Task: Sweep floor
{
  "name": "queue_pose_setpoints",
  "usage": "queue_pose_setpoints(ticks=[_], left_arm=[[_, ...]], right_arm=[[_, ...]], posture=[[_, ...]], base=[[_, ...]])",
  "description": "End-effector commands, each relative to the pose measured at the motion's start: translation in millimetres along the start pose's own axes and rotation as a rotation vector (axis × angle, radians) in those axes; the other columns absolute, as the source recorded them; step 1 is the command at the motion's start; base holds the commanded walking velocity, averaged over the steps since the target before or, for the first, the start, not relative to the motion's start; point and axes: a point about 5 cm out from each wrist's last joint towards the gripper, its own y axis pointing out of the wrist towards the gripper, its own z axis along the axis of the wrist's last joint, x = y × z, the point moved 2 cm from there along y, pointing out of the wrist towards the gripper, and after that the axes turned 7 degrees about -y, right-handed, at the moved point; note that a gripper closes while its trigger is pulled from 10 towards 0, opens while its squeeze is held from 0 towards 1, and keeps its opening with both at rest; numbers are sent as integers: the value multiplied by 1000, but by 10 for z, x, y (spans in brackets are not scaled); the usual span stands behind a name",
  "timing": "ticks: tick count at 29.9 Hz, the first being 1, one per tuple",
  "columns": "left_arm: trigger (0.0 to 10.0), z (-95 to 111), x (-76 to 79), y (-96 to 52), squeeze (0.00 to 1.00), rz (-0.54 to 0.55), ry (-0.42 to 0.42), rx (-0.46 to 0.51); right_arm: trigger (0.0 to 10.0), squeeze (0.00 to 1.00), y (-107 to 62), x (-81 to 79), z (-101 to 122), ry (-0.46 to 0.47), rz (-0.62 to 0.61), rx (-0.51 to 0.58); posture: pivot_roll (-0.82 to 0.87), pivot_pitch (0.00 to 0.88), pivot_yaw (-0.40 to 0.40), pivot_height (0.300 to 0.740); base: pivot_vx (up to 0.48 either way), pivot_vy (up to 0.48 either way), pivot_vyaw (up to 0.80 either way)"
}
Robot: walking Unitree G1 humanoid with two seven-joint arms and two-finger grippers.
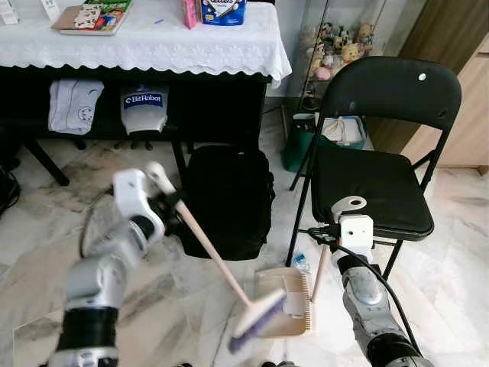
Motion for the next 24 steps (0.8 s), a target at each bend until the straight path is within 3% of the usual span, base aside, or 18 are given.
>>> queue_pose_setpoints(ticks=[1,6,11,14,16,24], left_arm=[[10000,304,26,-24,0,-13,1,133],[10000,529,-36,-54,0,29,17,240],[10000,513,-82,-41,0,115,72,290],[10000,410,-69,-21,0,152,118,288],[10000,250,-4,10,0,151,209,241],[10000,-96,213,58,0,78,279,165]], right_arm=[[10000,0,-64,-76,-151,2,33,-74],[10000,0,-44,-91,-141,6,32,-74],[10000,0,-21,-136,-71,33,39,-37],[10000,0,-14,-160,-17,46,46,-3],[10000,0,-13,-169,-18,45,49,-4],[10000,0,-43,-160,-46,47,44,-6]], posture=[[78,127,-32,740],[86,118,-29,740],[83,105,-26,740],[77,101,-25,740],[73,98,-21,740],[66,109,-19,740]], base=[[0,0,0],[0,0,0],[0,0,0],[0,0,0],[0,0,0],[0,0,0]])
